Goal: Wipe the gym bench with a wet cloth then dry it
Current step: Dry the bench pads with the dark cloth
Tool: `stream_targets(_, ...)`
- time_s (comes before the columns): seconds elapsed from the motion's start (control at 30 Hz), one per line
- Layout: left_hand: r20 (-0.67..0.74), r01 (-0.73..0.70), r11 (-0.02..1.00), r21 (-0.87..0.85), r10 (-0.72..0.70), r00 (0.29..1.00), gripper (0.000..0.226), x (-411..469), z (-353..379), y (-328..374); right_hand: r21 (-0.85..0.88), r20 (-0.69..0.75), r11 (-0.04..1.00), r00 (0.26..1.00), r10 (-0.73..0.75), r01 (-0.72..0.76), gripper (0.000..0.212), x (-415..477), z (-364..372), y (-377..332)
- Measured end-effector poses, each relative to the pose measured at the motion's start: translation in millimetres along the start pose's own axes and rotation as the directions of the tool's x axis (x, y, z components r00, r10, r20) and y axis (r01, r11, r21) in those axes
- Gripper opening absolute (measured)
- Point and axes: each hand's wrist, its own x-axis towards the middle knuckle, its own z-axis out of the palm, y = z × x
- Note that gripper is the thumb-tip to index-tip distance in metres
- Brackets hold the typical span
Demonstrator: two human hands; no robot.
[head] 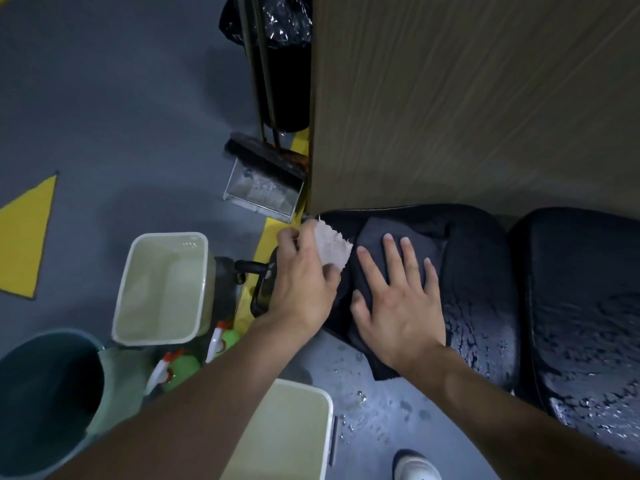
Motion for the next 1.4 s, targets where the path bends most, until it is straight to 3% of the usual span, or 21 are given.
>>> stream_targets(0.13, 0.082, -0.114, 0.97, 0.215, 0.098, 0.992, 0.035, 0.8, 3.1, -0.9, 0.042, 0.068, 0.998, 0.997, 0.034, -0.037, 0.068, 31.1, -8.4, 6.5)
stream_targets(0.3, 0.149, -0.16, 0.971, 0.179, 0.134, 0.98, 0.029, 14.0, -1.2, 1.5, 0.105, 0.106, 0.991, 0.992, 0.075, -0.086, 0.064, 88.0, -17.1, 20.5)
stream_targets(0.43, 0.134, -0.274, 0.787, 0.553, 0.241, 0.961, 0.037, 10.7, -3.7, -1.5, 0.111, 0.114, 0.99, 0.991, 0.076, -0.089, 0.062, 90.2, -17.6, 21.2)
stream_targets(0.57, 0.286, -0.432, 0.759, 0.487, 0.329, 0.9, 0.055, 9.2, 4.0, -5.3, 0.095, 0.086, 0.994, 0.995, 0.044, -0.052, 0.066, 51.2, -15.6, 21.2)
stream_targets(0.67, 0.278, -0.409, 0.759, 0.507, 0.306, 0.911, 0.055, 5.4, 8.4, -4.3, 0.077, 0.006, 0.996, 0.999, 0.033, -0.033, 0.068, -0.7, -8.6, 21.1)
stream_targets(0.83, 0.261, -0.4, 0.736, 0.547, 0.303, 0.916, 0.056, -0.2, 16.0, -1.8, -0.014, 0.021, 0.998, 0.998, -0.066, 0.066, 0.064, -56.8, 10.4, 26.0)
stream_targets(1.0, 0.278, -0.409, 0.719, 0.562, 0.302, 0.912, 0.056, 0.7, 15.1, -4.0, 0.035, 0.01, 0.998, 0.998, -0.06, 0.06, 0.064, -28.9, 3.6, 32.3)
stream_targets(1.27, 0.307, -0.45, 0.627, 0.636, 0.329, 0.893, 0.056, -2.8, 15.5, -1.0, 0.158, 0.095, 0.977, 0.987, 0.126, -0.14, 0.06, 85.2, -18.6, 55.4)
stream_targets(1.4, 0.371, -0.501, 0.599, 0.625, 0.337, 0.865, 0.053, -5.0, 19.4, 15.0, 0.141, 0.103, 0.981, 0.988, 0.119, -0.133, 0.061, 78.9, -17.1, 56.6)
